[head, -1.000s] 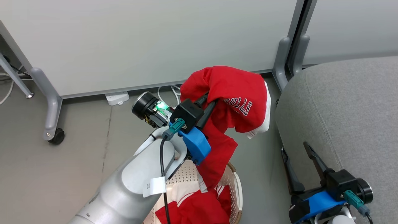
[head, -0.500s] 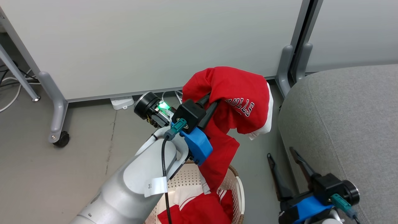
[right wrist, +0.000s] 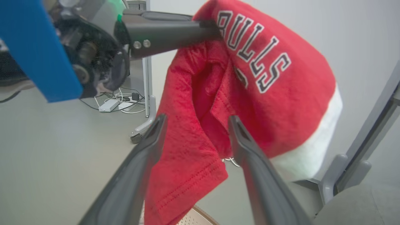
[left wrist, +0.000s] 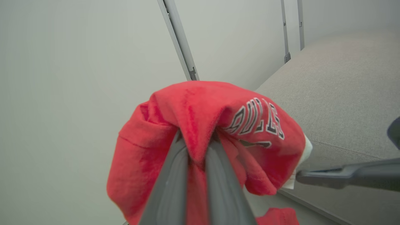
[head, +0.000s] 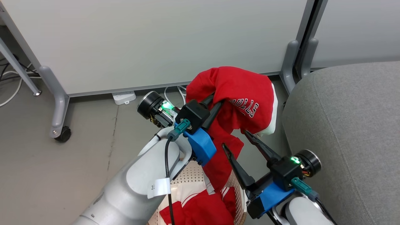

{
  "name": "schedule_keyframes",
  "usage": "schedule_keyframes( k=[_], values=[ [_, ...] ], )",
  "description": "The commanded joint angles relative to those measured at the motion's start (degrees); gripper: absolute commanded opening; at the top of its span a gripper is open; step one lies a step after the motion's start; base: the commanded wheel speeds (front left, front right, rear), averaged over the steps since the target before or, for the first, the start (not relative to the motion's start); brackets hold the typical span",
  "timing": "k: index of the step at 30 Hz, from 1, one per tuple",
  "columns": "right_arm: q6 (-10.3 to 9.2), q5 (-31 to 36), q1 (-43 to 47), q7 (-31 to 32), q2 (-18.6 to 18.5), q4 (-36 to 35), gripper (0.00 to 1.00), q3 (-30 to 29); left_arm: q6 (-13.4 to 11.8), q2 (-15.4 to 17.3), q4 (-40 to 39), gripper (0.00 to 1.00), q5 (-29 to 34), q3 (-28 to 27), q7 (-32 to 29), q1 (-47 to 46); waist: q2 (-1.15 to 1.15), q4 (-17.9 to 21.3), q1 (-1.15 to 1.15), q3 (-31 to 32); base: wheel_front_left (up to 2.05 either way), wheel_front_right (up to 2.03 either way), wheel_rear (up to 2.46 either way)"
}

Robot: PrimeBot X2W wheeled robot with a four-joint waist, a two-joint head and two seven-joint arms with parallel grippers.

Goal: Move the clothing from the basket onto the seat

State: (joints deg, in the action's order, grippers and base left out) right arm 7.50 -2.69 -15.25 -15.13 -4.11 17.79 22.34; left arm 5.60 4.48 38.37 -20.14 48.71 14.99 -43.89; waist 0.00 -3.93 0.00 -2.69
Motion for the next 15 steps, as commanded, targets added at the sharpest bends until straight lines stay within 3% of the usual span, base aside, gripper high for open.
schedule_keyframes(
  k=[1,15],
  values=[
    [-0.01,-0.13,-1.55,-0.04,-0.53,0.73,1.00,0.85,0.01,-0.11,-0.13,0.00,0.11,-0.26,0.29,-0.79,0.00,-0.17,0.00,-0.23,0.00,0.00,0.00],
    [-0.01,-1.06,-13.35,-0.04,0.41,12.04,1.00,6.07,0.63,-1.23,-1.02,0.00,0.57,1.06,0.29,-2.34,0.00,-2.16,0.00,-2.64,0.00,0.00,0.00]
  ],
)
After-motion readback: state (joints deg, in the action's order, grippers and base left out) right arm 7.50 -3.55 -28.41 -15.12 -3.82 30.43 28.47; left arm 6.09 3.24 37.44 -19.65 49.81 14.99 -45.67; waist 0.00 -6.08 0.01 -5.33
